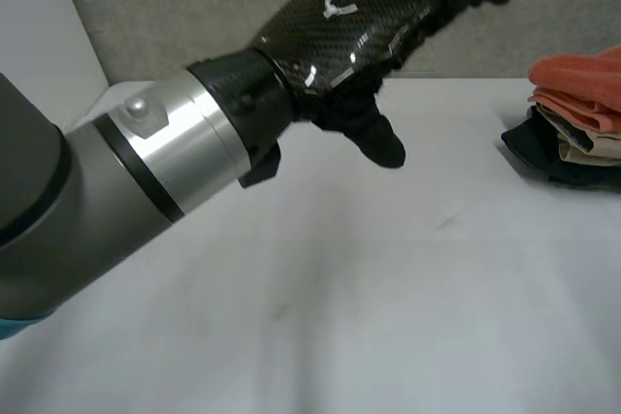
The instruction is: Fold the laundry.
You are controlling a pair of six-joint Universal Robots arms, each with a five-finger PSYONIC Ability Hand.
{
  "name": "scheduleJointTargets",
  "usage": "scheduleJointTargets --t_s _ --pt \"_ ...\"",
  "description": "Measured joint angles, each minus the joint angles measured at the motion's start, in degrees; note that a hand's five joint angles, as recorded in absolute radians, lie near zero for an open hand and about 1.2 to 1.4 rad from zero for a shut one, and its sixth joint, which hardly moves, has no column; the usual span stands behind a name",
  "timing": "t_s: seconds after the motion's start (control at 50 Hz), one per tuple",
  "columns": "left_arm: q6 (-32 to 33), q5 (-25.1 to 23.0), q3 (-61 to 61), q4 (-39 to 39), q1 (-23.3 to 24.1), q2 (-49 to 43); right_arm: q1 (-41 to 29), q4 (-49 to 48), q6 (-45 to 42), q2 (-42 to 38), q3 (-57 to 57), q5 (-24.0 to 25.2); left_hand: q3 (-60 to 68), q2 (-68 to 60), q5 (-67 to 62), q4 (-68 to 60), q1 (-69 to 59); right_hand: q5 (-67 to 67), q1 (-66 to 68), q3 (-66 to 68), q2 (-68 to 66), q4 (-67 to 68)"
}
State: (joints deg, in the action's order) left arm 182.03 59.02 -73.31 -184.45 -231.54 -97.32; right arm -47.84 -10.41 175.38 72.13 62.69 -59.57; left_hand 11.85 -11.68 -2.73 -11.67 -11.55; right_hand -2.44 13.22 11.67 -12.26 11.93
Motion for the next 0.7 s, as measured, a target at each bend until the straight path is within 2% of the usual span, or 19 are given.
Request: scheduleJointTargets --t_s 0.06,0.22,0.3,0.44,0.46,0.56,0.7 --pt "-0.88 3.66 0.52 0.06 -0.78 1.15 -3.47 0.57 0.19 3.15 0.44 -3.48 0.0 0.0 0.0 0.0 0.0 -0.01 0.0 0.0 0.0 0.0" --pt "-2.91 20.78 -0.1 1.98 -6.32 4.96 -26.18 2.83 0.67 11.23 11.35 -7.22 0.0 0.0 0.0 0.0 0.0 0.0 0.0 0.0 0.0 0.0" --pt "-2.88 26.0 -2.34 4.03 -10.05 5.76 -36.64 4.33 0.55 12.57 17.9 -9.62 0.0 0.0 0.0 0.0 0.0 0.0 0.0 0.02 0.0 0.0" --pt "-2.46 29.34 -7.97 5.39 -15.29 6.45 -48.69 4.74 -0.18 12.45 24.76 -18.27 0.0 0.0 0.0 0.0 0.0 0.0 0.0 0.0 0.0 0.0" --pt "-2.35 29.51 -9.32 5.28 -16.12 6.56 -50.71 4.62 -0.33 12.34 25.62 -20.75 0.0 0.0 0.0 0.0 0.0 0.0 0.0 0.0 0.0 0.0" --pt "-2.3 29.48 -11.07 4.79 -16.88 6.58 -53.3 4.19 -0.49 12.23 26.41 -25.32 0.0 0.0 0.0 0.0 0.0 0.0 0.0 0.0 0.0 0.0" --pt "-2.36 29.33 -11.39 4.6 -16.74 6.59 -53.53 3.89 -0.46 12.29 26.41 -26.4 0.0 0.0 0.0 0.0 0.0 0.0 0.0 0.0 0.0 0.0"
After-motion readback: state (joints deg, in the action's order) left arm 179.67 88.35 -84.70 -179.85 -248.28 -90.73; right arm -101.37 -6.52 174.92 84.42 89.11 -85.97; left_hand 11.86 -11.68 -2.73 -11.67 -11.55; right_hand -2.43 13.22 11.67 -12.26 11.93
